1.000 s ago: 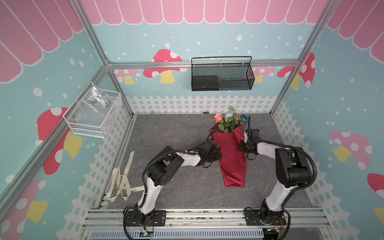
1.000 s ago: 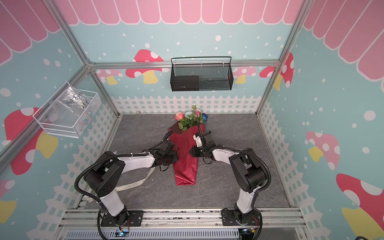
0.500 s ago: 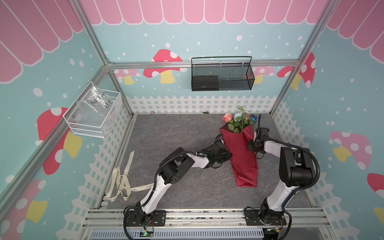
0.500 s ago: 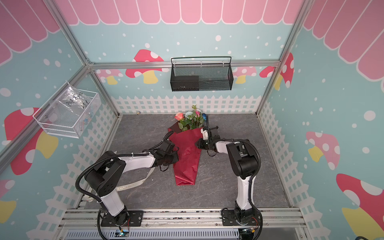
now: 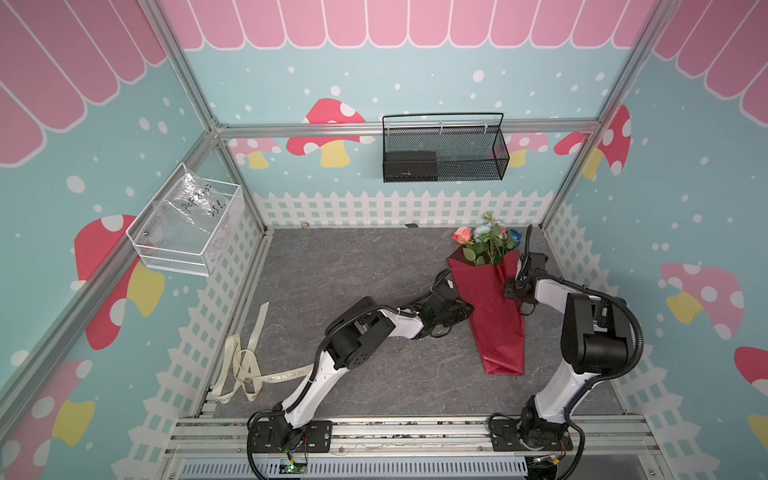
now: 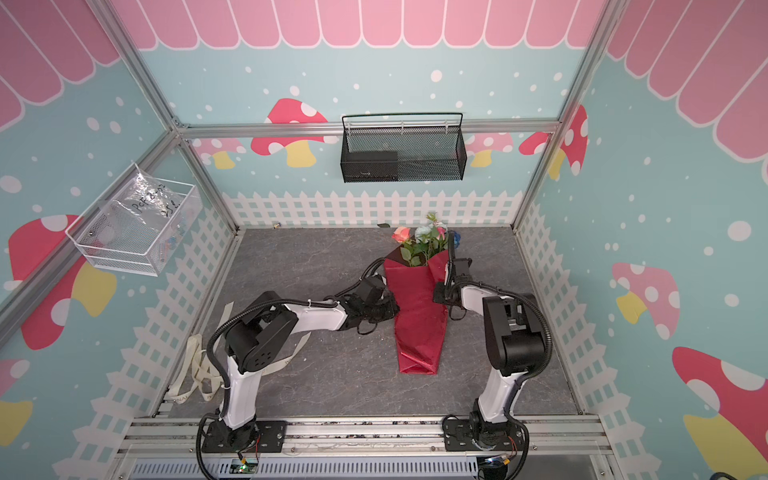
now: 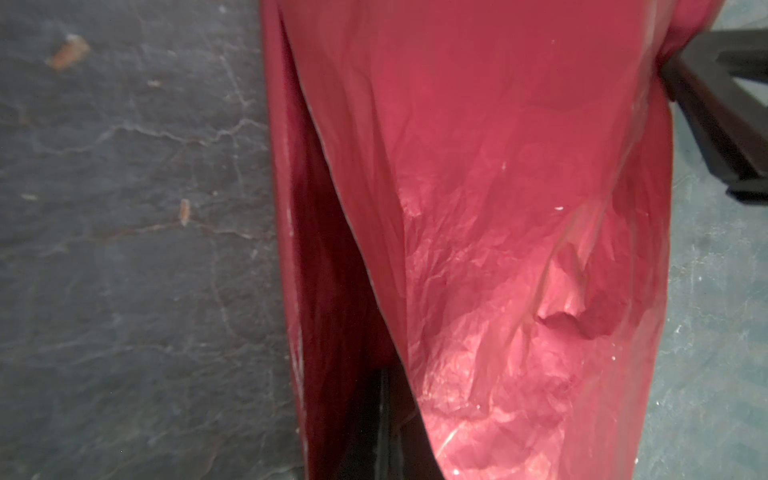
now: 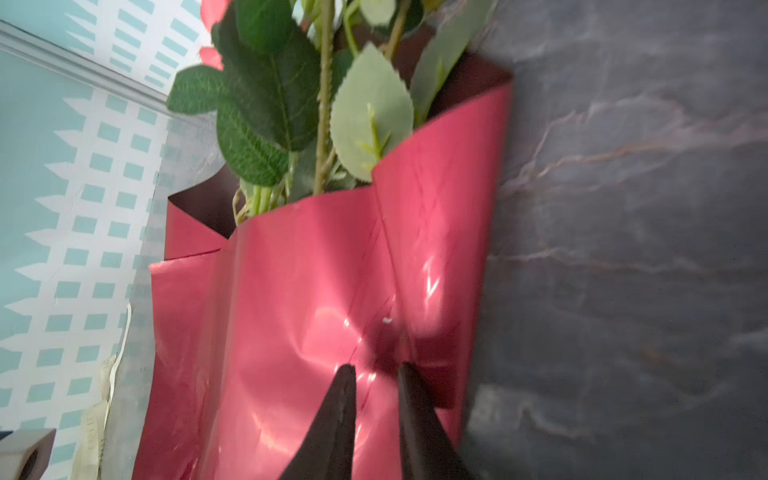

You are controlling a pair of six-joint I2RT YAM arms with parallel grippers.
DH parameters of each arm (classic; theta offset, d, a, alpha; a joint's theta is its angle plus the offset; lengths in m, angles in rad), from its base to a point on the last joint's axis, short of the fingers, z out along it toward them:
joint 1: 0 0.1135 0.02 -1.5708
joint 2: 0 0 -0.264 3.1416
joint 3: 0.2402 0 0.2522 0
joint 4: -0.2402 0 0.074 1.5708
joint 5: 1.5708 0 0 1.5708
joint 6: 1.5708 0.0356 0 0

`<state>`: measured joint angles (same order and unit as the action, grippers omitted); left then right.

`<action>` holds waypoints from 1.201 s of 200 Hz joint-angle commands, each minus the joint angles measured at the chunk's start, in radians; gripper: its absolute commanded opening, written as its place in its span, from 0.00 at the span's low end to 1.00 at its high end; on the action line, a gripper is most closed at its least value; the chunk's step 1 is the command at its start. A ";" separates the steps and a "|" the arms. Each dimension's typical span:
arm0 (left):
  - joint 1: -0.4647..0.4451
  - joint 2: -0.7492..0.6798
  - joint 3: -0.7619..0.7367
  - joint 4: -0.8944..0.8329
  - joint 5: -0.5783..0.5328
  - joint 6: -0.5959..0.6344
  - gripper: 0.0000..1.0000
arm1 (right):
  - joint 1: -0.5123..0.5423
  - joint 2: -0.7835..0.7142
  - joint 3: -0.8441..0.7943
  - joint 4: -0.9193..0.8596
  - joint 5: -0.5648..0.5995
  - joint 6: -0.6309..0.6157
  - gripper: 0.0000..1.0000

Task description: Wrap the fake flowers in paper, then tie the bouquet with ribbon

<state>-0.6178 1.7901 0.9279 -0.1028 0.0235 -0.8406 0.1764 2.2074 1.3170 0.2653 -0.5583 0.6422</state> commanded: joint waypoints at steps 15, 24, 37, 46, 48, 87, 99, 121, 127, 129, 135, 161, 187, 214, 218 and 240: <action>-0.003 0.020 -0.015 0.000 0.011 0.001 0.00 | -0.053 0.097 0.093 0.010 -0.016 0.031 0.23; -0.003 0.019 -0.015 0.001 0.013 -0.001 0.00 | -0.062 0.116 0.119 0.010 -0.018 0.034 0.23; -0.005 0.016 -0.015 0.003 0.018 -0.003 0.01 | -0.068 0.140 0.158 0.005 -0.019 0.034 0.23; -0.004 0.012 -0.014 0.005 0.021 -0.003 0.03 | -0.074 0.154 0.189 -0.008 -0.021 0.033 0.23; -0.005 0.011 -0.014 0.004 0.021 -0.004 0.04 | -0.075 0.158 0.198 -0.010 -0.021 0.032 0.23; -0.003 -0.047 -0.014 0.004 0.024 -0.007 0.27 | -0.088 0.128 0.276 -0.100 -0.025 -0.009 0.23; -0.003 -0.075 -0.014 0.002 0.019 -0.005 0.34 | -0.087 0.075 0.245 -0.110 -0.017 -0.019 0.23; -0.002 -0.121 -0.009 -0.013 0.013 -0.002 0.40 | -0.087 -0.044 0.145 -0.108 -0.003 -0.034 0.23; -0.003 -0.134 -0.008 -0.022 0.008 -0.002 0.41 | -0.086 -0.079 0.111 -0.106 0.002 -0.037 0.23; -0.003 -0.138 -0.009 -0.024 0.007 -0.002 0.41 | -0.086 -0.090 0.099 -0.106 0.003 -0.038 0.23; -0.002 -0.152 -0.010 -0.034 0.002 -0.002 0.42 | -0.085 -0.124 0.060 -0.105 0.004 -0.040 0.23; -0.003 -0.213 -0.024 -0.081 -0.037 -0.006 0.46 | -0.074 -0.276 -0.118 -0.091 -0.006 -0.040 0.23; 0.001 -0.262 -0.042 -0.130 -0.097 -0.003 0.59 | -0.024 -0.441 -0.298 -0.081 -0.019 -0.053 0.23; 0.019 -0.256 -0.050 -0.153 -0.128 0.004 0.74 | 0.068 -0.584 -0.461 -0.080 -0.020 -0.041 0.23; 0.023 -0.250 -0.049 -0.153 -0.126 0.005 0.76 | 0.087 -0.604 -0.484 -0.079 -0.019 -0.037 0.23; 0.052 -0.202 -0.041 -0.121 -0.096 0.014 0.81 | 0.197 -0.681 -0.586 -0.068 -0.005 0.000 0.23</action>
<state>-0.5961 1.5421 0.8940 -0.2142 -0.0593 -0.8314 0.2848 1.5974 0.8173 0.1867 -0.5655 0.6151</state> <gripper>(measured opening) 0.797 0.233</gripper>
